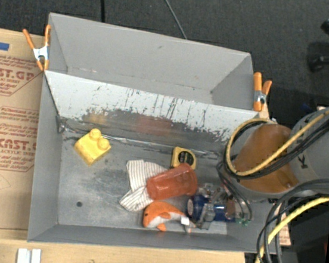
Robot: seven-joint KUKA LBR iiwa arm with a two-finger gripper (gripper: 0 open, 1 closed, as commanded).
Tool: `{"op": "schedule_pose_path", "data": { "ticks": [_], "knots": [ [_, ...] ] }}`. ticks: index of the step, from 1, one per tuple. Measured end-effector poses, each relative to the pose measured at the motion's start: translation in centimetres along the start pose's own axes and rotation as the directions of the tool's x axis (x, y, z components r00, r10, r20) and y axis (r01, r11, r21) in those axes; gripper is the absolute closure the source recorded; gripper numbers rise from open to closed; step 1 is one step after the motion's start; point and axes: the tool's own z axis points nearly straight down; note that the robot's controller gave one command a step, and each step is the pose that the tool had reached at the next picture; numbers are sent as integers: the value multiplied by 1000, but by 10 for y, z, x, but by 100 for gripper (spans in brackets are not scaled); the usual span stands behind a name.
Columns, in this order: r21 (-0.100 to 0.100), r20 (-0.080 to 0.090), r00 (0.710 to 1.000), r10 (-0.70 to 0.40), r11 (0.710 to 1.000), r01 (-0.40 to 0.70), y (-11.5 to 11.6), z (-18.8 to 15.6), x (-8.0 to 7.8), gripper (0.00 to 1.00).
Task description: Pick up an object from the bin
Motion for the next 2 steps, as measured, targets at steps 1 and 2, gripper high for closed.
{"op": "schedule_pose_path", "data": {
  "ticks": [1,2],
  "knots": [
    [0,0,1000,0,1000,0,0,0,0,100],
    [2,7,1000,-11,1000,11,-12,-175,-10,100]
  ]
}}
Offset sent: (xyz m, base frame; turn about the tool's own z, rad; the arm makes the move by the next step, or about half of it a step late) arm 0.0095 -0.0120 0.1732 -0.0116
